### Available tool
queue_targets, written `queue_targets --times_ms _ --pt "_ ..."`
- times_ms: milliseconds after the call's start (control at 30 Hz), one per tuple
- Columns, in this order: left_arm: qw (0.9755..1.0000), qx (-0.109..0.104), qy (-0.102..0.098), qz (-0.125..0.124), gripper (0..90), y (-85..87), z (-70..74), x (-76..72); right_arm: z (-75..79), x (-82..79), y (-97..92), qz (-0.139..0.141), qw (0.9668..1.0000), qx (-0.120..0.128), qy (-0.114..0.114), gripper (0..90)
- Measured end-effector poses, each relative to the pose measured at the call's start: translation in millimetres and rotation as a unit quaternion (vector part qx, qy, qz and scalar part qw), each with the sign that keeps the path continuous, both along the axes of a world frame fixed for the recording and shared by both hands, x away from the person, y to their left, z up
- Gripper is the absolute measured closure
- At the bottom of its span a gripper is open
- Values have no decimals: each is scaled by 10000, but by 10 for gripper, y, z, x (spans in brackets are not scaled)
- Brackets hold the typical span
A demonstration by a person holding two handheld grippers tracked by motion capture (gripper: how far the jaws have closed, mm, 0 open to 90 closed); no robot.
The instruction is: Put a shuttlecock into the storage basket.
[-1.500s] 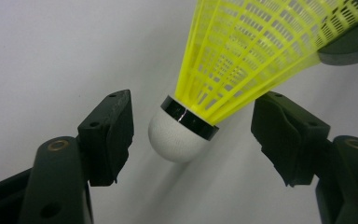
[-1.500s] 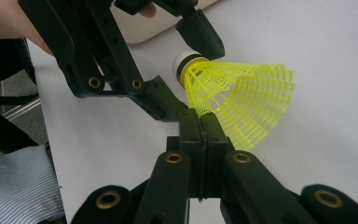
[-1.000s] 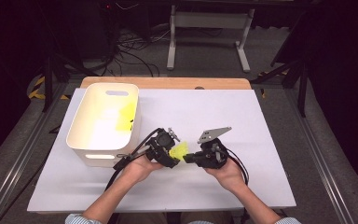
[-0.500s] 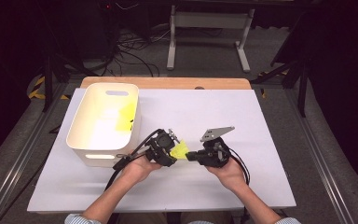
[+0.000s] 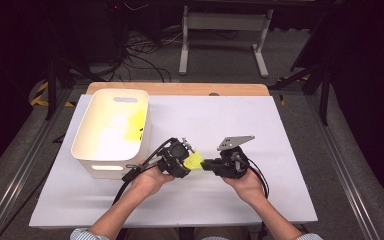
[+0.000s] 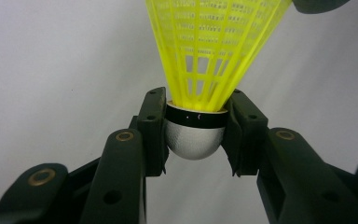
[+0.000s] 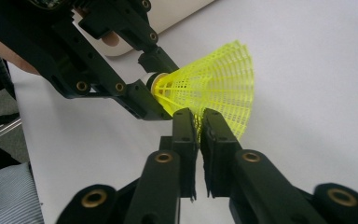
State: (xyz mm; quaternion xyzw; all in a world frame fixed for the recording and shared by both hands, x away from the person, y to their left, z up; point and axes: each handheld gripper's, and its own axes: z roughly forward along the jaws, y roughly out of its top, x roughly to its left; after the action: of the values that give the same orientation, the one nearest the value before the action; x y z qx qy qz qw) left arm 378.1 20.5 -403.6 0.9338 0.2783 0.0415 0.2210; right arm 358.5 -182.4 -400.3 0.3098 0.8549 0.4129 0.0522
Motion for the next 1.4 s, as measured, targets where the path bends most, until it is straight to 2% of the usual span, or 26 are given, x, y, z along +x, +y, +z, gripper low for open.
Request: queue_targets --times_ms 200,267,433,567,667,1033,1400 --pt "10000 7 -55 39 642 6 52 -12 11 -35 -44 -151 9997 10 -166 660" --pt "9999 19 -70 89 641 15 69 -14 15 -49 -79 -257 9992 21 -290 605" --pt "9998 19 -78 170 641 39 105 -23 33 -84 -196 -493 9976 120 -476 534" --pt "9998 16 -69 182 641 39 116 -25 36 -113 -266 -634 9964 114 -555 484" --pt "9998 13 -68 176 641 41 119 -22 33 -136 -323 -748 9946 114 -710 431" --pt "9997 43 -115 205 641 59 147 -31 14 -241 -515 -958 9901 193 -1012 320" --pt "9995 -14 -116 308 642 81 183 -42 -20 -352 -769 -1237 9841 455 -1191 256"
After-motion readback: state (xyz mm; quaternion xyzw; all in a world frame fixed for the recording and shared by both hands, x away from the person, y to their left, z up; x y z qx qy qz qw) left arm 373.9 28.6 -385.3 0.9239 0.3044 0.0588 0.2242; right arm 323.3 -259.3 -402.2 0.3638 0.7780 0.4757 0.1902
